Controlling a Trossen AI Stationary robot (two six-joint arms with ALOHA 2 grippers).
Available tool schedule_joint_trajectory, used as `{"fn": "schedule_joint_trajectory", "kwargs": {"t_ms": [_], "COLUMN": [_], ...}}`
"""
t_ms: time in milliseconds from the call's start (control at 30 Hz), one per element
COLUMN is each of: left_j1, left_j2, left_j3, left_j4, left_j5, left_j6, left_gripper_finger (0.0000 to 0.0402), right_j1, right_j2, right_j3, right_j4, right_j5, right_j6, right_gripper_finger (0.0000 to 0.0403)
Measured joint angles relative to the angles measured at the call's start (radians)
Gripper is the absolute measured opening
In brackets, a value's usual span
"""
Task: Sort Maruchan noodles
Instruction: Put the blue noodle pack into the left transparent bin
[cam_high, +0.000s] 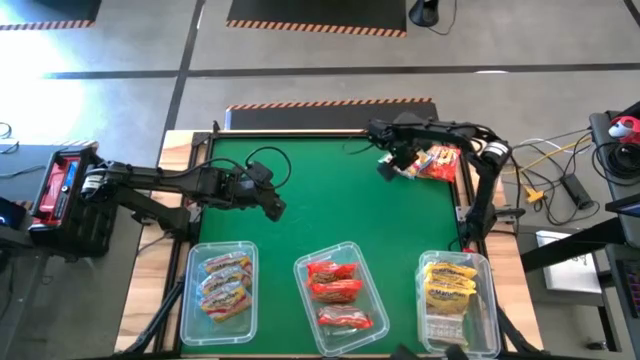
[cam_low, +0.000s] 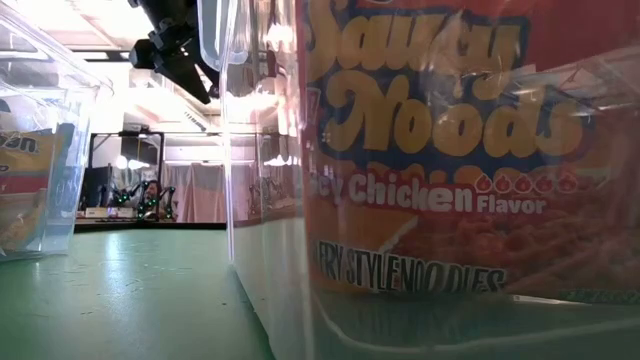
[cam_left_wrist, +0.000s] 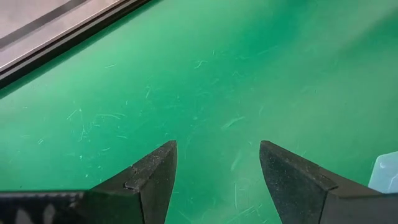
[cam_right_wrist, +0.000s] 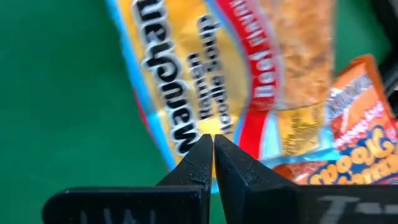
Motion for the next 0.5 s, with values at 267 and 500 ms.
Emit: {"fn": "schedule_joint_trajectory", "kwargs": {"t_ms": [267, 500], "left_j1": [0.000, 0.000], "left_j2": [0.000, -0.002], "left_j3": [0.000, 0.000], "left_j4": [-0.023, -0.026], "left_j5": [0.000, 0.000], "left_j6": [0.001, 0.009], "left_gripper_finger": [0.0213, 0.0213], "right_j1": [0.037, 0.077], "right_j2": [0.055, 0.052], "right_j3": [0.000, 0.008], "right_j4": [-0.052, -0.106], "right_j5": [0.124, 0.157], "right_j6": [-0.060, -0.313], "right_gripper_finger": [0.0009, 0.0008]}}
